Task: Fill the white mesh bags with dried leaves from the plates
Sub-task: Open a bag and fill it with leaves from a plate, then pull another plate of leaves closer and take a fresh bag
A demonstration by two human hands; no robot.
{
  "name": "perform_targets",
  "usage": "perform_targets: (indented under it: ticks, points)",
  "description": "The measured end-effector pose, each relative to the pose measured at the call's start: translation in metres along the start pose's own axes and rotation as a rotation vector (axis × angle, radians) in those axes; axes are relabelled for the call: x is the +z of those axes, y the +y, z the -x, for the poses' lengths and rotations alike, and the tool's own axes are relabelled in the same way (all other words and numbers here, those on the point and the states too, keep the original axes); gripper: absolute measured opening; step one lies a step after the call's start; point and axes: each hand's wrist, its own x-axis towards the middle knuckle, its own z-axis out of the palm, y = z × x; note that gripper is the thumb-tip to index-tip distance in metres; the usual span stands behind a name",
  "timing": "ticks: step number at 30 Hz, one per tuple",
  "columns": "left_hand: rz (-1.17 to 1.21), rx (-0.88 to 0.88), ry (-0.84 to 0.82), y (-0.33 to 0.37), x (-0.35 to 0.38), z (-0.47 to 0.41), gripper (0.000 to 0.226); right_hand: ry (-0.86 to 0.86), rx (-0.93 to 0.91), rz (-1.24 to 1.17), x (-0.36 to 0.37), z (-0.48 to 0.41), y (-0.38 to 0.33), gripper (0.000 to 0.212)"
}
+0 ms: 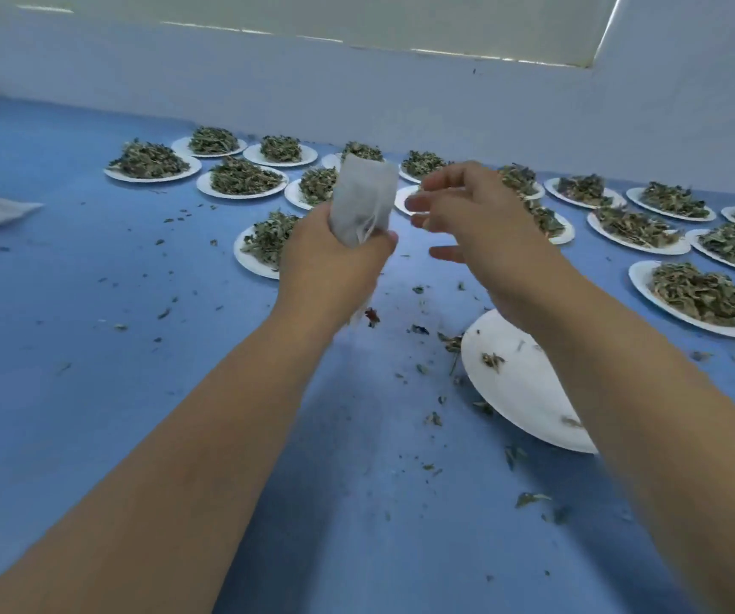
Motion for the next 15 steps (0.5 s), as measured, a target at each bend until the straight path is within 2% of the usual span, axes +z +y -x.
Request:
perform_targets:
  ticks: [1,3,5,10,13,14,15]
  points:
    - [0.087,-0.055,0.036,-0.002,-0.019,-0.007,0.018,-0.124,0.048,-0.029,0.018,-0.007,-0.006,0.037]
    - [0.243,-0.134,0.056,-0.008,-0.055,-0.018,0.023,-0.307,0.015,-0.015,0.061,-0.016,-0.019,0.054]
    - [0.366,-0.171,0.059,-0.017,-0.09,-0.026,0.037,-0.395,-0.036,-0.063,0.108,-0.022,-0.03,0.049]
    - [0.435,-0.168,0.172,-0.045,-0.175,-0.038,0.051,-0.433,-0.092,-0.164,0.213,-0.039,-0.058,0.044]
    - [0.433,-0.164,0.267,-0.057,-0.227,-0.05,0.071,-0.387,-0.104,-0.216,0.267,-0.058,-0.074,0.038]
    - [0.416,-0.178,0.319,-0.063,-0.243,-0.054,0.071,-0.355,-0.117,-0.21,0.284,-0.068,-0.08,0.037]
    - [0.412,-0.199,0.389,-0.071,-0.257,-0.057,0.062,-0.323,-0.136,-0.185,0.302,-0.08,-0.087,0.037]
